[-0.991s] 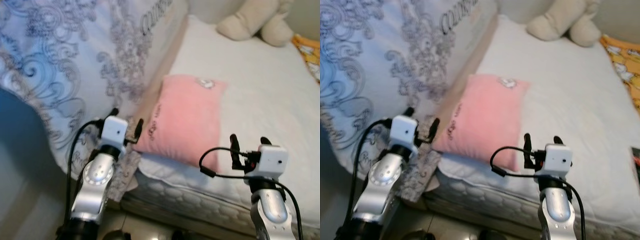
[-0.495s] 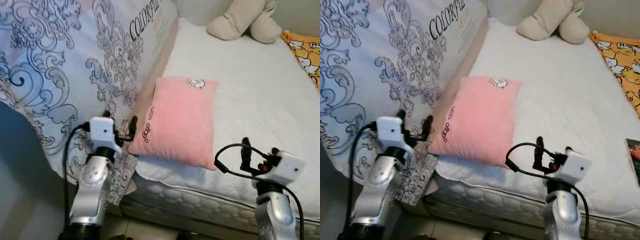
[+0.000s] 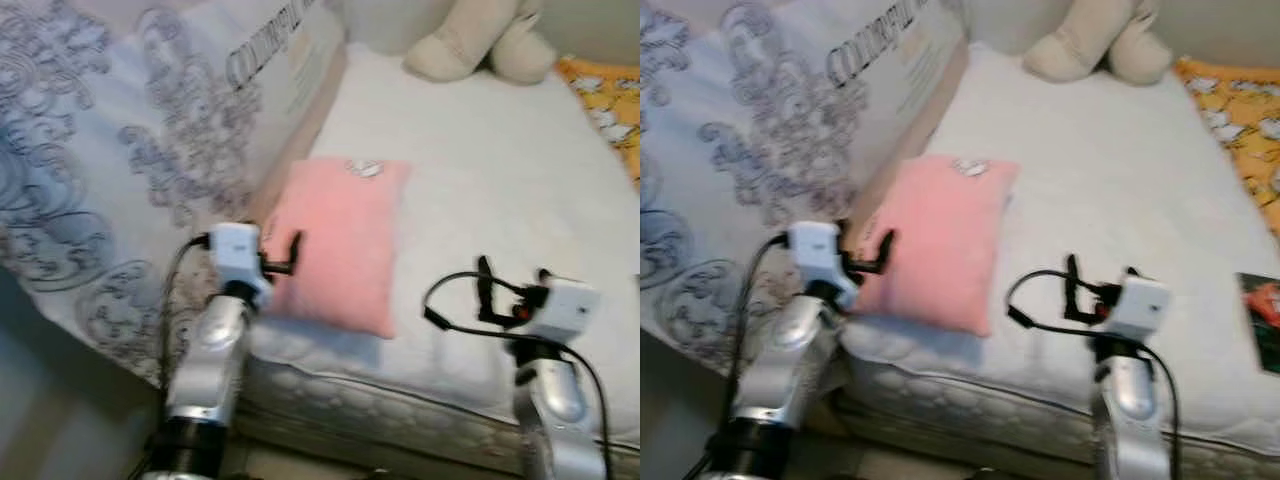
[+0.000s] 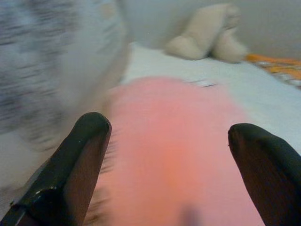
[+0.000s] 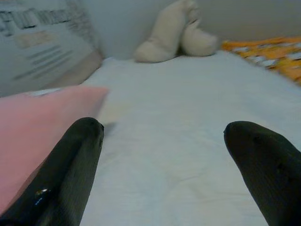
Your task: Clean up the room
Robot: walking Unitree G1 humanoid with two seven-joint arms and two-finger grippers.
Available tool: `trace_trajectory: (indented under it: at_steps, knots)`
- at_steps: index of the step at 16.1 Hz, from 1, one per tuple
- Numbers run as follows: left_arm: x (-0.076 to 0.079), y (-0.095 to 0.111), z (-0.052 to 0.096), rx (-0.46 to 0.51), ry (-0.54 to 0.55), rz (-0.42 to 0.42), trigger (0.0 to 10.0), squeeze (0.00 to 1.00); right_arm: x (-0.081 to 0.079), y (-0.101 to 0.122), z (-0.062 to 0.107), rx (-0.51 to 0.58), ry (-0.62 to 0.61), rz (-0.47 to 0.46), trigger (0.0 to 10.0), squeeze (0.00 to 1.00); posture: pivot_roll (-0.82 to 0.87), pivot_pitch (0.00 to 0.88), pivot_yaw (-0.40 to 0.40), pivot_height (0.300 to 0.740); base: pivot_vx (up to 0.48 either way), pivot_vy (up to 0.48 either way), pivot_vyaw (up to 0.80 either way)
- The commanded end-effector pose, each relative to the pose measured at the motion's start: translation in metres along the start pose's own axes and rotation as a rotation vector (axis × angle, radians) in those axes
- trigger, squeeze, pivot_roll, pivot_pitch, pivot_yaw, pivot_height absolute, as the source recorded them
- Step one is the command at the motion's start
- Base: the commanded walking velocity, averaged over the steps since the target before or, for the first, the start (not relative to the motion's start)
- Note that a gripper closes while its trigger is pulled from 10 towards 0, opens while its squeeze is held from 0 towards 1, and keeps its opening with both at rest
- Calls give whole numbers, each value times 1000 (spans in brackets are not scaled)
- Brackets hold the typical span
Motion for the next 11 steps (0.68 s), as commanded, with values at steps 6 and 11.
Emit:
trace_trajectory:
  at_steps: [6, 11]
  knots:
    - [7, -2, -4, -11, -68, 5, 10000, 0, -8, 7, -6, 8, 34, 20, 10000, 0, -118, 0, 14, 740, 0, -450, 0]
    - [12, 1, -19, -7, -104, -3, 10000, 0, -11, 15, -14, 28, 56, 39, 10000, 0, -135, 0, 5, 740, 0, -441, 0]
Point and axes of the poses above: a point about 5 cm out from each wrist's last joint towards the gripper, its own z axis pointing back from the gripper into the wrist, its own y axis along the axis of the wrist's last joint, x = y × z, the point moved 1 cm from there along -z, pointing out of the wrist towards the gripper, and after that the axes turned 14 degrees about z, right-handed, at the moved point
